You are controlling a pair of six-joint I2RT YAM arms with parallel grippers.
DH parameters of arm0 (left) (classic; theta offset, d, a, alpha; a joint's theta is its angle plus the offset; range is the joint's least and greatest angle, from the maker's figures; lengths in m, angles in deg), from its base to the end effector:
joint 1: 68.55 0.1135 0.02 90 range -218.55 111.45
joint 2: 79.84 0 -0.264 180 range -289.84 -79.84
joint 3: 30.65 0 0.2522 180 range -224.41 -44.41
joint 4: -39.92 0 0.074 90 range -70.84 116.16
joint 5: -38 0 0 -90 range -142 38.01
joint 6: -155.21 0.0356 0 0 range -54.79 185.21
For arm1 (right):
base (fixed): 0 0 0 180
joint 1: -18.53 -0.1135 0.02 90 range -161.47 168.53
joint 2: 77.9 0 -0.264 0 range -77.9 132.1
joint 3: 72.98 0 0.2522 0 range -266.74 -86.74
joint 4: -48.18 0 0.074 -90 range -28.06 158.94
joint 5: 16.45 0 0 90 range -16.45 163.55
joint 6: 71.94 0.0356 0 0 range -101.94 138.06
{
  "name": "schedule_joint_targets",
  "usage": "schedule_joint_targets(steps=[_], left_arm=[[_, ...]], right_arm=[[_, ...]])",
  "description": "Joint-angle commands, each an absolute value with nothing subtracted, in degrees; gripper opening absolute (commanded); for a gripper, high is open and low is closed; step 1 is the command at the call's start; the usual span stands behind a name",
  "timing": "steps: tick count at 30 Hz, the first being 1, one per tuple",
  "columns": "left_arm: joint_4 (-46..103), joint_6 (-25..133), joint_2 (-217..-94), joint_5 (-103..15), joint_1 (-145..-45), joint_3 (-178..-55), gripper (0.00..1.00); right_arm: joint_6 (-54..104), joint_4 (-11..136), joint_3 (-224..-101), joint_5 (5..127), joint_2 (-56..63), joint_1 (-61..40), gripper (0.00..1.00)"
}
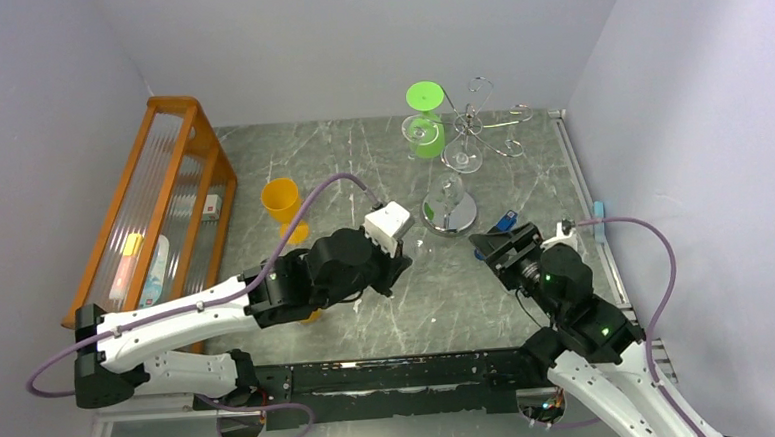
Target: Place the wine glass upside down on the wine glass rack
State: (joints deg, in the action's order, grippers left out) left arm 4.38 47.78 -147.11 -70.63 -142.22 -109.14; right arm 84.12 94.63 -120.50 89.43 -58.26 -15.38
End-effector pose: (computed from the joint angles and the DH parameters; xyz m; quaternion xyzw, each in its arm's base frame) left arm 0.0850 -0.2497 0.3617 0.3134 0.7726 -0.2868 0.4718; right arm 0.0858 0.0460 0.2857 0.3001 0.7504 0.3707 0.4576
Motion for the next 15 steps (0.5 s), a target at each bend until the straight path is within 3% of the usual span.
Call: schedule_joint_targets(steps=[1, 8, 15], left_arm=[[15.90, 46.85, -145.87, -72.35, -142.42, -106.83, 0.05], [25.22, 42.30, -148.32, -66.35, -142.46, -103.57, 0.05], [41.24, 44.22, -147.63, -63.40, -142.88, -96.57, 0.05]], right_arm=[[102.01, 97.70, -117.38, 83.26, -60.63, -15.19, 0.69], [114.07, 92.69, -112.91, 74.01, -59.22, -15.22, 0.67], [123.83, 90.57, -109.33, 71.52, -59.94, -15.21, 0.55]])
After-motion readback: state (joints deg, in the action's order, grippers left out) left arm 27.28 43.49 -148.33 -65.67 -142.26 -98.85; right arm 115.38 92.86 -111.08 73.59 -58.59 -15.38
